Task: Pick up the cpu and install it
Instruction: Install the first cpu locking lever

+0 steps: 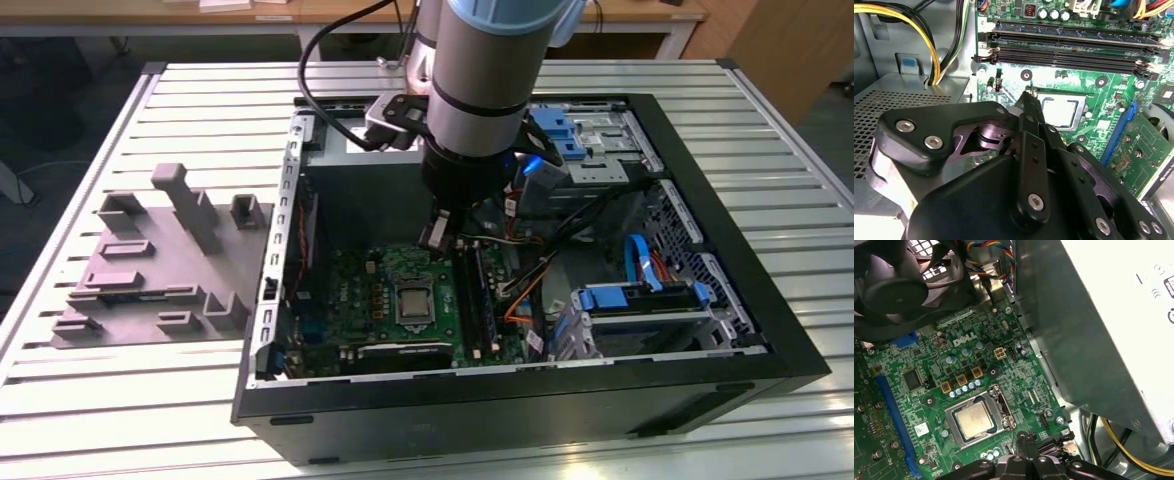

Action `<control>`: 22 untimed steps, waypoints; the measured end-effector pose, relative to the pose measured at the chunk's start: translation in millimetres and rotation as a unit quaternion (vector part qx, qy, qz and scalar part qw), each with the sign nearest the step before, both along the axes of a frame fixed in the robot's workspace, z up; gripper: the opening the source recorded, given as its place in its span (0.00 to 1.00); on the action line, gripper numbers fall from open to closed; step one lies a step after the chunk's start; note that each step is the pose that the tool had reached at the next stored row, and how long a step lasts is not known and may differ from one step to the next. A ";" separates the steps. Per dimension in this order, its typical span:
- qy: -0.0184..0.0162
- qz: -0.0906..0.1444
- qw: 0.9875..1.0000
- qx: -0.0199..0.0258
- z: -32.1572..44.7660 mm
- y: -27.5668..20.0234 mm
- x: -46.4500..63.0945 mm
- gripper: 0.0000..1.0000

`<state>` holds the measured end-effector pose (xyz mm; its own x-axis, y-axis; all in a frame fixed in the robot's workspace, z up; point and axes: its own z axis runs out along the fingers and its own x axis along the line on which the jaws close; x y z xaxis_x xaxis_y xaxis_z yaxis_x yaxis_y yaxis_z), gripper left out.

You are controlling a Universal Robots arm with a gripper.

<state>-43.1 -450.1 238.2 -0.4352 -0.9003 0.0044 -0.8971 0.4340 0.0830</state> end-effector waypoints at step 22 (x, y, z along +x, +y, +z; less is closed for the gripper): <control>0.000 0.062 0.998 0.000 -2.5 -9.2 -0.8 0.11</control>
<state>-43.9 -459.3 235.8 -0.3209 -0.9471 0.0041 -0.9438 0.3201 0.0829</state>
